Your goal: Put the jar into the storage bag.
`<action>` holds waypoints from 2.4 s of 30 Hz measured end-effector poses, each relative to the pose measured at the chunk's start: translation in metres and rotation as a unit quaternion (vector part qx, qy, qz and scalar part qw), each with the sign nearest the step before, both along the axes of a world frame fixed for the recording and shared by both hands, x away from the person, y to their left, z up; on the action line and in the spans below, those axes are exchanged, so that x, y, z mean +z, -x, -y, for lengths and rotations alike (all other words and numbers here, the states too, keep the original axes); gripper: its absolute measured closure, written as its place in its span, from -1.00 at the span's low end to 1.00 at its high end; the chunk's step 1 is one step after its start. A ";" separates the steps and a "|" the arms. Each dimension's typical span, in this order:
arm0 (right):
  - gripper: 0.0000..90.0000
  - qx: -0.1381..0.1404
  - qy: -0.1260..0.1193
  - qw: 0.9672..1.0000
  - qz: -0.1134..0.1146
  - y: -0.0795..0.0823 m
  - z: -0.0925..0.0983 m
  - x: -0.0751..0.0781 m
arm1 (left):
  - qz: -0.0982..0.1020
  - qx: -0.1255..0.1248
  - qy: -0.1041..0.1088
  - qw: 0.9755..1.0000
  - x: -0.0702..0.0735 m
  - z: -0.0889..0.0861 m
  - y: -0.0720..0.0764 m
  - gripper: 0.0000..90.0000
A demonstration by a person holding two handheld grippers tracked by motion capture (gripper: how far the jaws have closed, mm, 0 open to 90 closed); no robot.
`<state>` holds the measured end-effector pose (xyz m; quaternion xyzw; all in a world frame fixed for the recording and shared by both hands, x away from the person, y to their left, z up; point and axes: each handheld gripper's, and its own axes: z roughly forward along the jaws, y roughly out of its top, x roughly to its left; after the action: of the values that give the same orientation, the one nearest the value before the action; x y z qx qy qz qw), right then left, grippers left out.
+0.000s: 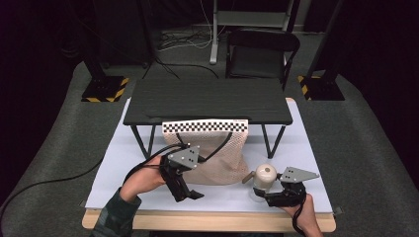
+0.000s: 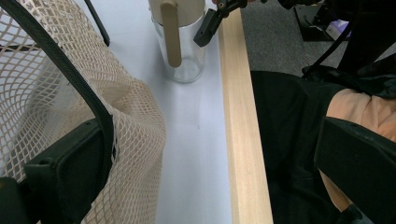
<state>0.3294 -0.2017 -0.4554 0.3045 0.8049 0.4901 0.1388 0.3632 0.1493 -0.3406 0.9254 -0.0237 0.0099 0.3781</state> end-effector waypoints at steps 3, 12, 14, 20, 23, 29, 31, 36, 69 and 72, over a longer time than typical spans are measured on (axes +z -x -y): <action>-0.35 -0.010 0.009 1.000 0.012 0.003 -0.003 0.001 | 0.001 0.000 0.001 1.000 0.000 0.000 0.000 -1.00; -0.34 -0.020 0.007 1.000 0.019 0.010 -0.012 0.013 | 0.000 -0.002 0.004 1.000 0.001 -0.001 0.000 -1.00; -0.34 -0.022 0.005 1.000 0.020 0.012 -0.015 0.017 | 0.001 -0.001 0.004 1.000 0.001 -0.001 0.001 -1.00; -0.34 -0.029 0.007 0.999 0.021 0.017 -0.022 0.027 | 0.004 0.000 0.004 1.000 0.002 -0.001 0.002 -1.00; -0.34 -0.036 0.007 0.999 0.019 0.018 -0.024 0.031 | 0.005 0.000 0.004 1.000 0.002 -0.001 0.002 -1.00; -0.34 -0.046 0.009 0.999 0.018 0.019 -0.027 0.039 | 0.007 0.001 0.004 1.000 0.002 -0.001 0.003 -1.00; -0.34 -0.049 0.010 0.999 0.016 0.019 -0.029 0.042 | 0.009 0.001 0.004 1.000 0.001 -0.001 0.003 -1.00; -0.34 -0.051 0.012 0.998 0.016 0.021 -0.034 0.048 | 0.011 0.002 0.002 1.000 0.001 -0.001 0.003 -1.00; -0.34 -0.040 -0.001 0.999 0.022 0.012 -0.058 0.069 | 0.014 0.003 -0.002 1.000 0.001 0.000 0.004 -1.00; -0.34 -0.037 -0.002 0.999 0.022 0.011 -0.061 0.071 | 0.014 0.003 -0.002 1.000 0.001 0.000 0.004 -1.00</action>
<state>0.3181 -0.1406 -0.3842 0.3237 0.7886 0.4929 0.1741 0.3590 0.1494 -0.3392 0.9260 -0.0262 0.0243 0.3759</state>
